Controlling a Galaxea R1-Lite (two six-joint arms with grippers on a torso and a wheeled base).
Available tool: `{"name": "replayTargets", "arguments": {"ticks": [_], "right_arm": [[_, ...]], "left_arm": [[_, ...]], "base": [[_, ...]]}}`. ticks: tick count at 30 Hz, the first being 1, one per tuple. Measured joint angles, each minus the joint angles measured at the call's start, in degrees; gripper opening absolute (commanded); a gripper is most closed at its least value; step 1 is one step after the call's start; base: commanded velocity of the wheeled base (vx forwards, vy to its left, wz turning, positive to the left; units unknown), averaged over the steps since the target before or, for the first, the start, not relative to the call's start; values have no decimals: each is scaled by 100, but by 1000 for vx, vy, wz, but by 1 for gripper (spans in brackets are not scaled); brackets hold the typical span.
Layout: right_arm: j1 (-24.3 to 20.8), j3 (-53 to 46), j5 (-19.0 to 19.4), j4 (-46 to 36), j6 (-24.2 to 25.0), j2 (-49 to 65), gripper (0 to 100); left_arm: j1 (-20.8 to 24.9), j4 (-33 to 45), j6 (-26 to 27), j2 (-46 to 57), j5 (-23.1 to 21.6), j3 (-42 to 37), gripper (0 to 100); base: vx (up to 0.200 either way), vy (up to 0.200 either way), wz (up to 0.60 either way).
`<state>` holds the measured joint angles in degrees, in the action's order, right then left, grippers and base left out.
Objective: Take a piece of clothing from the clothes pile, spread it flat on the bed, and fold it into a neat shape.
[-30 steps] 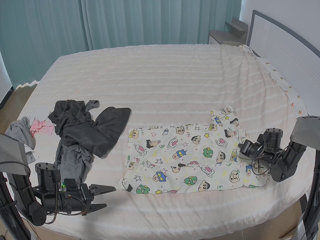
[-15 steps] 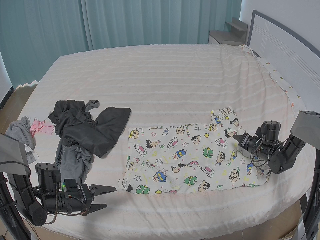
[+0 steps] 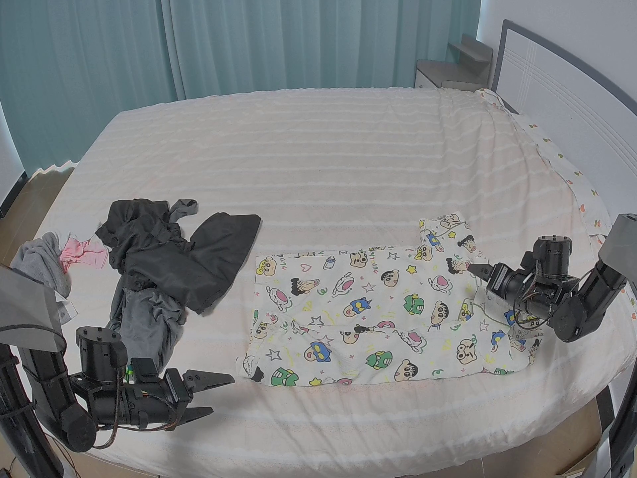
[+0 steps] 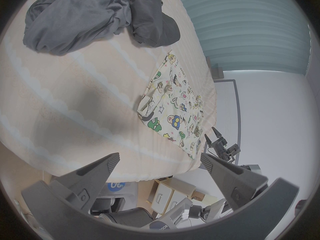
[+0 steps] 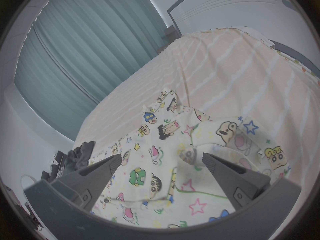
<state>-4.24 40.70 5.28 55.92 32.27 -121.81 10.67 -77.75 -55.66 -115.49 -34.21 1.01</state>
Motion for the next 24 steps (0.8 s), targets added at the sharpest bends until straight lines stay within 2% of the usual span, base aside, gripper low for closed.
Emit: {"name": "replayTargets", "arguments": {"ticks": [10, 16, 24], "right_arm": [[207, -187, 701, -24, -657, -189, 100], [141, 107, 840, -44, -983, -501, 100], [-262, 347, 886, 5, -1002, -686, 100]], "left_arm": [[90, -1, 68, -83, 60, 0, 100], [93, -1, 67, -94, 60, 0, 100], [94, -1, 73, -101, 62, -2, 100]], "base": [[0, 0, 0], [0, 0, 0], [0, 0, 0]]}}
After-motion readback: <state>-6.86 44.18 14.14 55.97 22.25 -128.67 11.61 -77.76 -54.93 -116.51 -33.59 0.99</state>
